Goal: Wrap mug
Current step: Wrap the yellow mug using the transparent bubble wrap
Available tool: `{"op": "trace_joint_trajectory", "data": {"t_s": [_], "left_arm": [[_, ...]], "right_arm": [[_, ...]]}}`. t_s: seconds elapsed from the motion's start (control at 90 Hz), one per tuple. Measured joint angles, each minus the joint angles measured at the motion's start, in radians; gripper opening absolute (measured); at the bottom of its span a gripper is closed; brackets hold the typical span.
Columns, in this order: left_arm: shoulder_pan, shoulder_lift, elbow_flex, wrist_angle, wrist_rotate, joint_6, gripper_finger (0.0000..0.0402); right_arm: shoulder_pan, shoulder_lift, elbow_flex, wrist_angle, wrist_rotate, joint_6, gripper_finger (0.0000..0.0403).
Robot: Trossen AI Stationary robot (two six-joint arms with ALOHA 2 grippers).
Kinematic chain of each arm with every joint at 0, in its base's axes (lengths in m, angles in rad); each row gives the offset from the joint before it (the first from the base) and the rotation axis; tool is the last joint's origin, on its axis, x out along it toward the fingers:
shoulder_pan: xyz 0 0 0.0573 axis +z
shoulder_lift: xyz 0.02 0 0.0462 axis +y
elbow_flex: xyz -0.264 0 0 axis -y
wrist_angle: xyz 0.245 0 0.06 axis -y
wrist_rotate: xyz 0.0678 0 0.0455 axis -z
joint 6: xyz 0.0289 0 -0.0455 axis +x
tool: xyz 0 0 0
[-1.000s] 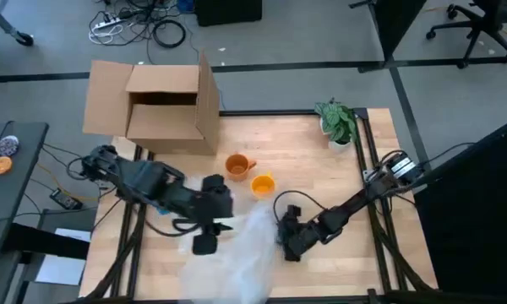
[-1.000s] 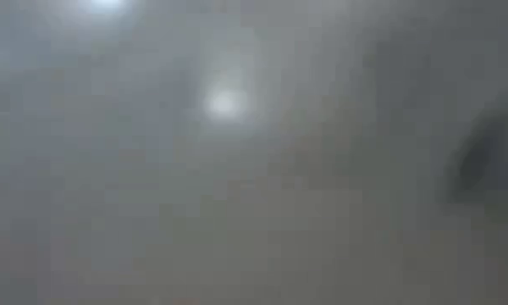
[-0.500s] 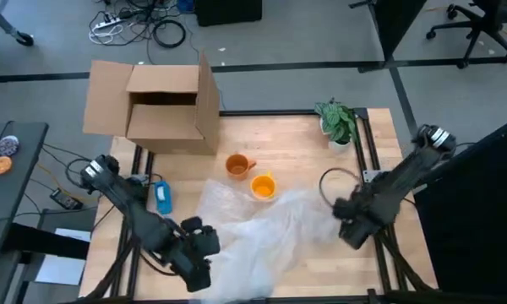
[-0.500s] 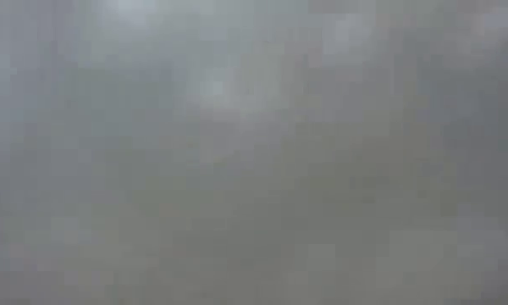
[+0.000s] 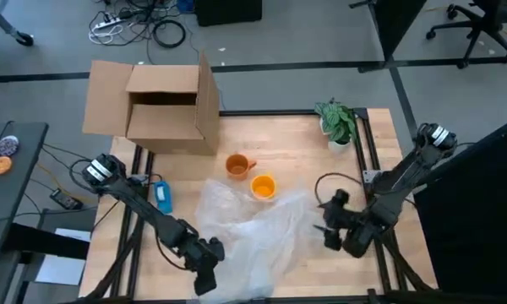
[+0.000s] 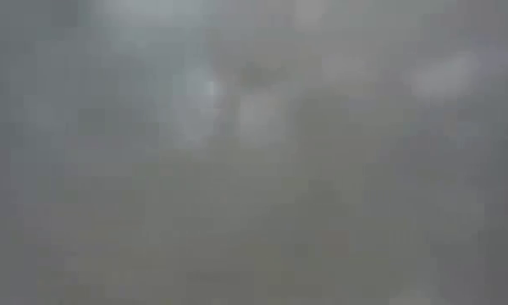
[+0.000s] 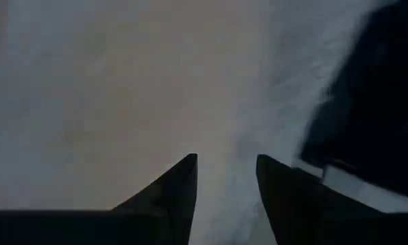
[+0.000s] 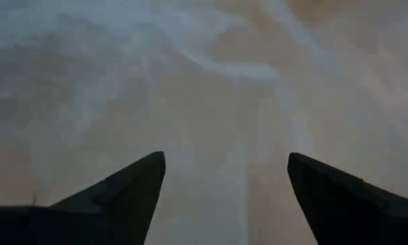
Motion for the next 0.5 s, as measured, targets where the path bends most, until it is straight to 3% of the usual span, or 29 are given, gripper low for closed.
{"op": "trace_joint_trajectory", "data": {"t_s": [0.133,0.267,0.4,0.433,0.5], "left_arm": [[0.006,0.000,-0.018,-0.356,0.110,-0.038,0.0137],[0.001,-0.004,-0.015,-0.818,0.109,-0.023,0.0137],[0.004,-0.005,0.034,-1.213,0.087,0.065,0.0137],[0.004,-0.006,0.056,-1.272,0.075,0.079,0.0137],[0.006,-0.032,0.103,-1.224,0.073,0.118,0.0137]], "right_arm": [[-0.078,0.131,-0.011,0.028,-0.100,-0.073,0.0293],[-0.128,0.218,-0.011,-0.096,-0.278,-0.081,0.0293],[-0.136,0.226,-0.003,-0.273,-0.398,-0.033,0.0293],[-0.131,0.215,-0.002,-0.321,-0.415,-0.021,0.0293],[-0.121,0.193,0.010,-0.413,-0.444,0.004,0.0293]]}}
